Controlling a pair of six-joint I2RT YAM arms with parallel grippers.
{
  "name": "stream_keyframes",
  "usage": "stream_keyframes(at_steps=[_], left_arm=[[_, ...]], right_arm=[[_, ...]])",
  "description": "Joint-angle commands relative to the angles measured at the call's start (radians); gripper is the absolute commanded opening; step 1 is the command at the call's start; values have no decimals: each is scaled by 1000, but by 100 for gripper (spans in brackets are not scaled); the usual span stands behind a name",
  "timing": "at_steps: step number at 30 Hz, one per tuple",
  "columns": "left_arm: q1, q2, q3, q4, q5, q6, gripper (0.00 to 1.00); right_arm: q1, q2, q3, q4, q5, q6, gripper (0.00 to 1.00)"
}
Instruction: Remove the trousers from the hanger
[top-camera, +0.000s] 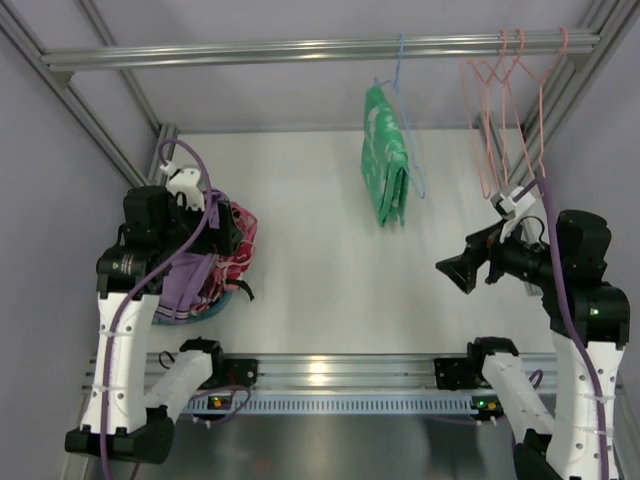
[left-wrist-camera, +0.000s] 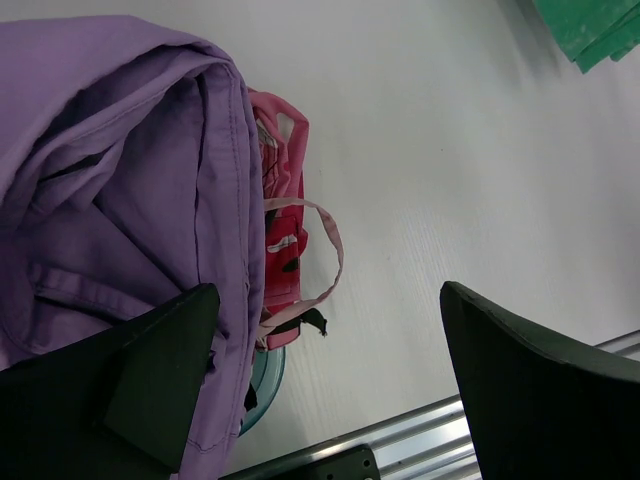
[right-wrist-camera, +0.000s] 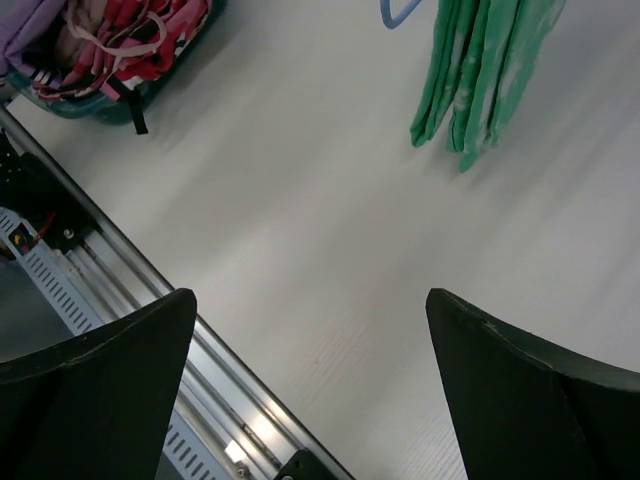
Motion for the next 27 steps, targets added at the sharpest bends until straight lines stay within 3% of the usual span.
stream_keyframes(at_steps=[1, 8, 17, 21, 27], left_arm=[[10, -14, 49, 18, 13, -9, 98], [12, -17, 61, 37, 34, -5, 98], [12, -10, 99, 38, 66, -21, 98], [13, -11, 107, 38, 69, -18, 98], [15, -5, 107, 37, 76, -17, 98]], right_arm=[[-9, 0, 65, 65, 0, 32, 99], [-9, 69, 173, 177, -17, 176, 99], [-6, 270, 276, 510, -152, 611, 99], [16, 357, 304, 674, -89, 751, 99], [140, 511, 388, 676, 61, 742, 92]])
